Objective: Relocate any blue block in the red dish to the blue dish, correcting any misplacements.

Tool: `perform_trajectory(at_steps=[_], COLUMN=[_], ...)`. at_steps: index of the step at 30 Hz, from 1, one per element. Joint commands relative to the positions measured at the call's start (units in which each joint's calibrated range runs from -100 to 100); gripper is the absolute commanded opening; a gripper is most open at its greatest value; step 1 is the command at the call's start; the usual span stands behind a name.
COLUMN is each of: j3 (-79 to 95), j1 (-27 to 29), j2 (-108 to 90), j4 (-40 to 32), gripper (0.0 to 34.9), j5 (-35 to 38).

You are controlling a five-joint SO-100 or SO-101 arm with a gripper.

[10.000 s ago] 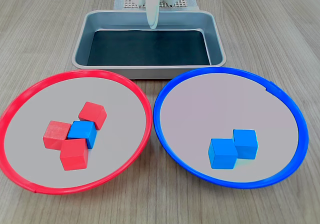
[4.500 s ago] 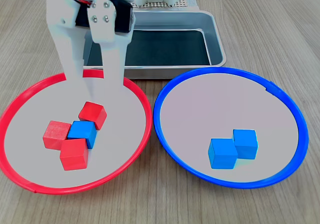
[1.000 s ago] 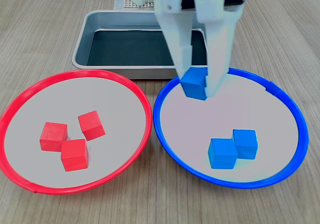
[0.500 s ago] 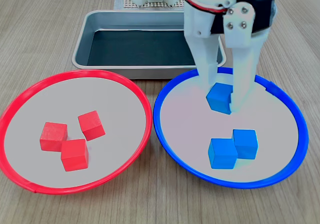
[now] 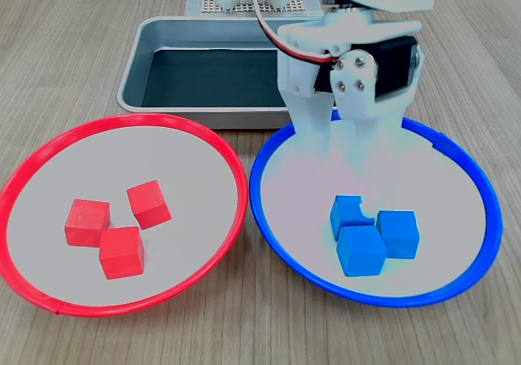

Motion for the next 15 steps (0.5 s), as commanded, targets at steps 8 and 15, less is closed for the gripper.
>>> perform_trajectory(at_steps=[8,15], j3=[-0.7,11.1], j1=[1.2,1.8], j2=[-6.6,-22.5], j4=[2.3,-2.4], gripper=[14.3,3.7], j5=[0.3,-2.0])
